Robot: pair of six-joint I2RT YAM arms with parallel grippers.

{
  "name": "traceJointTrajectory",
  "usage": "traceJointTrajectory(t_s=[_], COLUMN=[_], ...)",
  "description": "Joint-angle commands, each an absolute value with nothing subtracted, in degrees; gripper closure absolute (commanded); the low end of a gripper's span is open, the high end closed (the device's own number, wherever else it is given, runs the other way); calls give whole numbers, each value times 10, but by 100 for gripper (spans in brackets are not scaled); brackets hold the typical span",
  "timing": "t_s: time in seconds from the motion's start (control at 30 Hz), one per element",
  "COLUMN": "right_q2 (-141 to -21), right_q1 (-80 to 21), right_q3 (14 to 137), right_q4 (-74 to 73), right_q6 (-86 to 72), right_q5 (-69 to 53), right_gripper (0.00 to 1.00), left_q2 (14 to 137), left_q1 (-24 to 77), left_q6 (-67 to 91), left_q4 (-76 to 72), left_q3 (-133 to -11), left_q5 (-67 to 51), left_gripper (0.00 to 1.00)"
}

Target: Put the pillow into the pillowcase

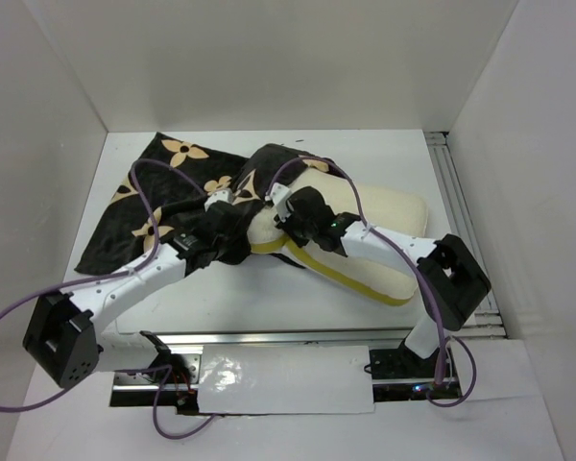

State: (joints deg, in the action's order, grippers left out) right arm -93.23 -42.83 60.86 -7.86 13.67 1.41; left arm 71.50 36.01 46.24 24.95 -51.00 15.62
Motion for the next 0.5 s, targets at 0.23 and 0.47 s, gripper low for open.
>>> traceJointTrajectory(t_s=[0.23,0.47], right_q2=[-900,-905], right_q1=[-400,-395], right_q3=[683,700], right_q4=[-71,-71], right_q6=[89,72], right_q5=[2,-3], right_gripper=[100,100], left_q2=[798,773], left_q1=[364,364], left_q6=[443,434], left_q4=[230,237], left_q3=[-581,-576], left_q5=[233,216], left_gripper=[75,100])
